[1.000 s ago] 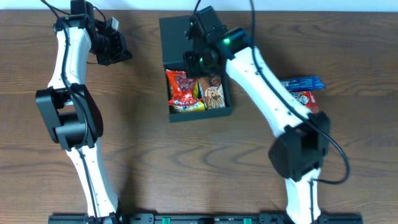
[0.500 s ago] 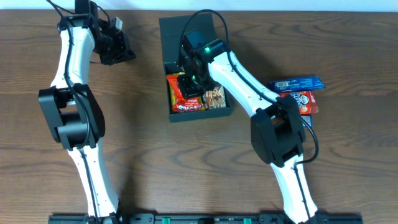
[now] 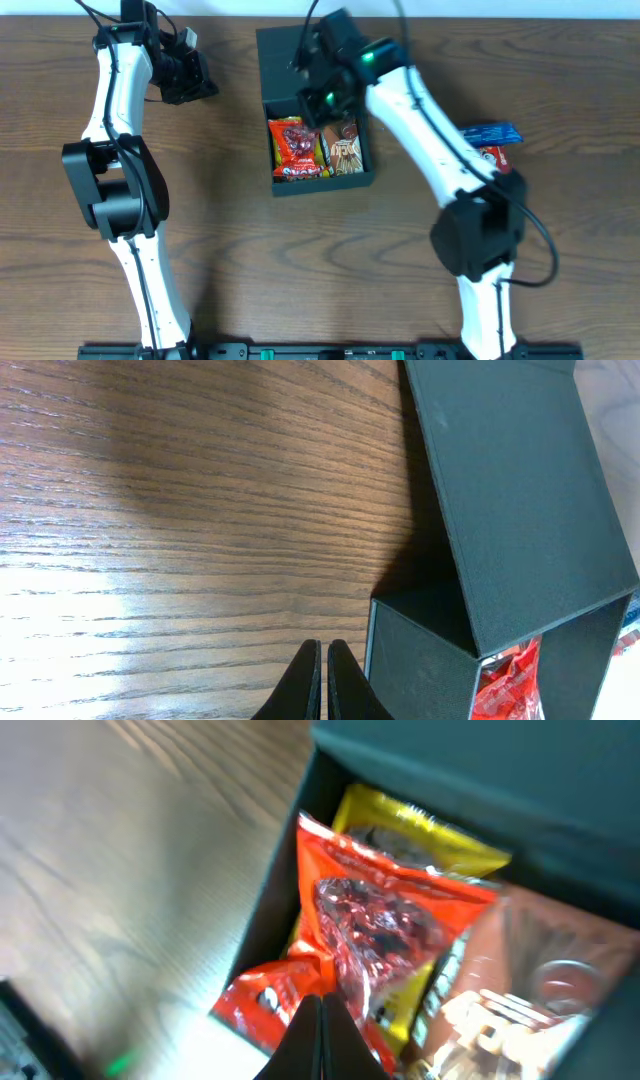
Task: Pack container
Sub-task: 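Push the red bag down into the box with the right gripper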
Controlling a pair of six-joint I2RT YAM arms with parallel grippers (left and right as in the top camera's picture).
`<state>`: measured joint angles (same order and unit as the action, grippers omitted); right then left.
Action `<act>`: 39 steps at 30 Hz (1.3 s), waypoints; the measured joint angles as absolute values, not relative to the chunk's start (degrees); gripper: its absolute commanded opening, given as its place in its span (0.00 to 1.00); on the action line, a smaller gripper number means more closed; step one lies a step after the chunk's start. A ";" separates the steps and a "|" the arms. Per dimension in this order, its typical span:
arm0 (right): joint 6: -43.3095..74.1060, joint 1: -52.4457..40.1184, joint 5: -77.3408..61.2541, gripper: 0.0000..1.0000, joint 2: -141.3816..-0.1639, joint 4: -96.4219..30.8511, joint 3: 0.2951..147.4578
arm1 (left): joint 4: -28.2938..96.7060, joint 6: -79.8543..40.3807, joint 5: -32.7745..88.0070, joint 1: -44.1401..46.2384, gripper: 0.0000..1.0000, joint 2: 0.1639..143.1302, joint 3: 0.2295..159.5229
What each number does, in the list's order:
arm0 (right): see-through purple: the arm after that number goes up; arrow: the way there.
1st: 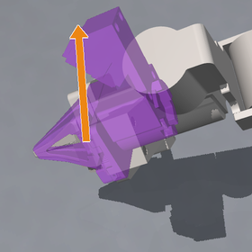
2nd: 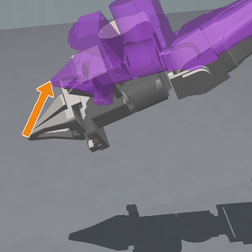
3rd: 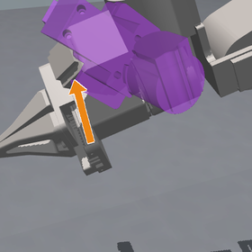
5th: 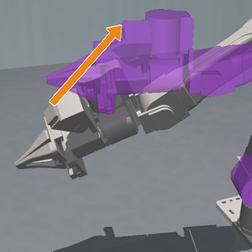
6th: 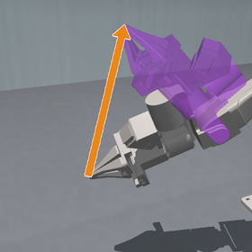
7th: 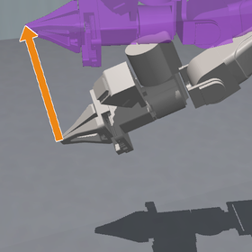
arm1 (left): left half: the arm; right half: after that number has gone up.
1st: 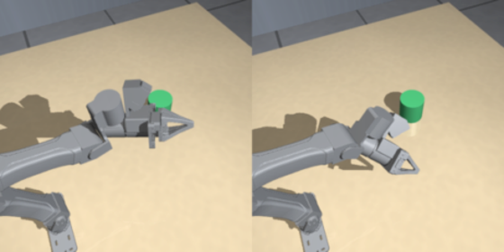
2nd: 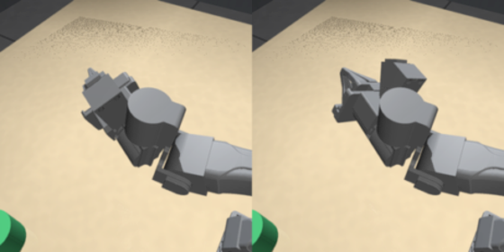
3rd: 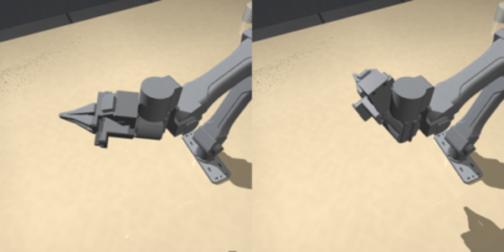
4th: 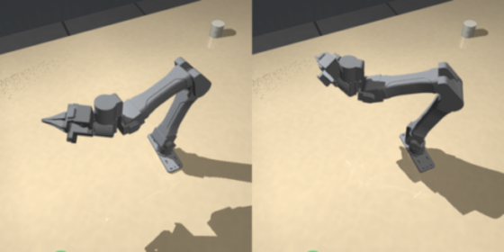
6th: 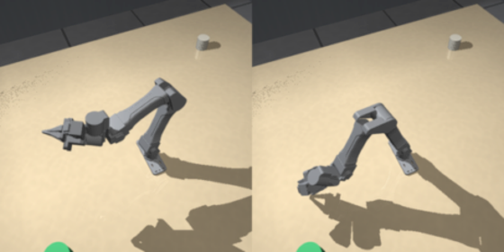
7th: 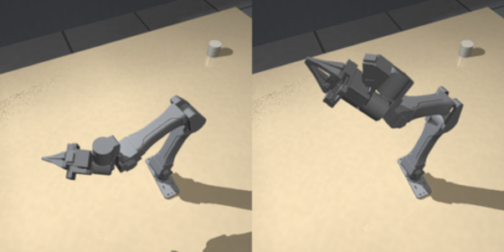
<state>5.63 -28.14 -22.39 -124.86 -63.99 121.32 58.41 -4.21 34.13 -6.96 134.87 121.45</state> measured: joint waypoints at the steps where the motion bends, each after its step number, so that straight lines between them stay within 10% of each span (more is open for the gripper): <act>1: 4.16 -27.42 -23.79 0.01 -124.14 -64.64 121.45 | 58.41 -4.21 34.13 -6.96 0.06 134.87 121.45; 39: -8.56 -24.62 -40.16 0.02 -128.03 -53.32 101.97 | 58.50 -4.05 34.13 -6.85 0.06 134.87 121.45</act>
<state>-8.56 -24.62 -40.16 -128.03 -53.32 101.97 58.50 -4.05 34.13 -6.85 134.87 121.45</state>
